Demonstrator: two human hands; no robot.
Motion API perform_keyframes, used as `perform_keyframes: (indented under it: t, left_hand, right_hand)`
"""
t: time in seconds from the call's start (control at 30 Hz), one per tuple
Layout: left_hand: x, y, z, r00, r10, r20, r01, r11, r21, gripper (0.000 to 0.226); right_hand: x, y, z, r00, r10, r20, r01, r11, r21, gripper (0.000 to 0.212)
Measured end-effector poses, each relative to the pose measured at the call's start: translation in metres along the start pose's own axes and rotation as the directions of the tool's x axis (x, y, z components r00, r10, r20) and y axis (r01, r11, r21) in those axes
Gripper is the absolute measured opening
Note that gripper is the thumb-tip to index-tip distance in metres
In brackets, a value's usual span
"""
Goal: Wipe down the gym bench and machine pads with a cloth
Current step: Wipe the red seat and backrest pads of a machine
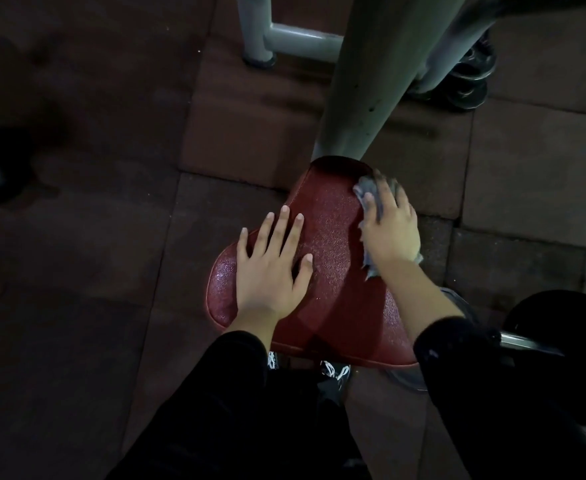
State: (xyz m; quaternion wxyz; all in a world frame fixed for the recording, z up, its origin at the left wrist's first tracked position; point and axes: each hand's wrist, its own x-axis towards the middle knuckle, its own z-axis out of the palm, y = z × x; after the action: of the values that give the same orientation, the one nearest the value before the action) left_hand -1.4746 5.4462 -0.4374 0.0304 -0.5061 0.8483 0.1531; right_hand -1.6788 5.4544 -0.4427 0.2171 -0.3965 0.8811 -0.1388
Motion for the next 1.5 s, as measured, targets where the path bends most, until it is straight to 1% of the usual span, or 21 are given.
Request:
perform_keyframes:
  t: [0.03, 0.1, 0.2, 0.3, 0.37, 0.47, 0.53, 0.6, 0.63, 0.67, 0.77, 0.87, 0.93, 1.0, 1.1, 1.17, 1.23, 1.3, 1.37, 1.5]
  left_hand:
    - [0.000, 0.000, 0.000, 1.000, 0.000, -0.005, 0.000, 1.000, -0.002, 0.061]
    - [0.000, 0.000, 0.000, 1.000, 0.001, -0.009, -0.001, 1.000, -0.007, 0.061]
    - [0.000, 0.000, -0.001, 1.000, 0.002, -0.008, -0.002, 1.000, -0.017, 0.062]
    - [0.000, 0.000, -0.002, 1.000, -0.006, -0.001, 0.006, 1.000, -0.010, 0.063]
    - [0.000, 0.000, -0.002, 1.000, -0.015, 0.009, 0.015, 1.000, -0.017, 0.064]
    - [0.000, 0.000, -0.002, 1.000, -0.013, 0.018, 0.013, 1.000, -0.014, 0.064]
    - [0.000, -0.001, -0.002, 1.000, -0.014, 0.021, 0.014, 1.000, -0.009, 0.064]
    - [0.000, -0.001, -0.001, 1.000, -0.015, 0.019, 0.015, 1.000, -0.013, 0.064]
    - [0.000, -0.001, -0.001, 1.000, -0.013, 0.015, 0.013, 1.000, -0.015, 0.064]
    - [0.000, -0.001, -0.001, 1.000, -0.010, 0.013, 0.011, 1.000, -0.016, 0.064]
    - [0.001, 0.000, -0.001, 1.000, -0.008, 0.006, 0.008, 1.000, -0.023, 0.064]
    - [0.000, 0.000, -0.001, 1.000, -0.008, 0.004, 0.008, 1.000, -0.022, 0.063]
    - [0.000, 0.000, -0.001, 1.000, -0.012, 0.005, 0.012, 1.000, -0.024, 0.064]
    - [0.001, -0.001, -0.003, 1.000, -0.011, 0.016, 0.011, 0.999, -0.035, 0.064]
    - [-0.001, -0.005, -0.006, 1.000, -0.008, 0.021, 0.009, 0.998, -0.068, 0.066]
    - [-0.005, -0.013, -0.011, 0.999, -0.048, -0.001, 0.048, 0.997, -0.068, 0.067]
    - [-0.010, -0.026, -0.016, 0.994, -0.108, -0.007, 0.108, 0.993, -0.037, 0.067]
    - [-0.013, -0.035, -0.019, 0.989, -0.146, 0.038, 0.148, 0.988, -0.038, 0.066]
    - [-0.015, -0.037, -0.019, 0.986, -0.154, 0.058, 0.157, 0.987, -0.044, 0.067]
    - [-0.012, -0.035, -0.017, 0.986, -0.159, 0.051, 0.160, 0.987, -0.022, 0.068]
  right_hand:
    - [-0.015, 0.003, 0.001, 0.999, -0.015, -0.030, 0.013, 0.999, -0.051, 0.045]
    - [-0.045, 0.000, 0.009, 0.991, -0.106, -0.087, 0.091, 0.982, -0.164, 0.045]
    - [-0.072, -0.021, 0.024, 0.975, -0.217, -0.042, 0.202, 0.952, -0.232, 0.048]
    - [-0.042, -0.043, 0.027, 0.936, -0.351, 0.023, 0.347, 0.910, -0.226, 0.047]
    - [-0.004, -0.049, 0.023, 0.914, -0.403, 0.051, 0.404, 0.888, -0.218, 0.044]
    - [0.037, -0.042, 0.009, 0.922, -0.383, 0.055, 0.386, 0.907, -0.165, 0.041]
    - [0.042, -0.030, 0.001, 0.953, -0.302, 0.034, 0.304, 0.949, -0.087, 0.042]
    - [0.030, -0.014, -0.002, 0.985, -0.172, 0.019, 0.172, 0.985, -0.002, 0.043]
    - [0.020, -0.007, -0.003, 0.991, -0.134, 0.008, 0.133, 0.991, 0.021, 0.044]
    - [0.006, 0.000, -0.002, 0.992, -0.126, -0.013, 0.126, 0.992, 0.013, 0.044]
    - [-0.035, 0.007, 0.005, 0.979, -0.187, -0.076, 0.175, 0.974, -0.141, 0.043]
    - [-0.062, -0.004, 0.016, 0.959, -0.274, -0.071, 0.251, 0.938, -0.238, 0.045]
    - [-0.064, -0.012, 0.018, 0.941, -0.333, -0.057, 0.313, 0.922, -0.229, 0.045]
    - [-0.055, -0.017, 0.018, 0.913, -0.409, -0.014, 0.398, 0.894, -0.206, 0.043]
    - [-0.042, -0.024, 0.017, 0.829, -0.549, 0.107, 0.559, 0.809, -0.181, 0.043]
    - [-0.035, -0.031, 0.017, 0.787, -0.595, 0.159, 0.616, 0.767, -0.179, 0.045]
    - [-0.031, -0.036, 0.019, 0.779, -0.604, 0.168, 0.627, 0.756, -0.189, 0.045]
    - [-0.029, -0.039, 0.021, 0.784, -0.604, 0.144, 0.621, 0.761, -0.189, 0.045]
    - [-0.029, -0.043, 0.024, 0.781, -0.613, 0.116, 0.624, 0.761, -0.179, 0.045]
    - [-0.019, -0.057, 0.030, 0.762, -0.642, 0.088, 0.646, 0.742, -0.178, 0.043]
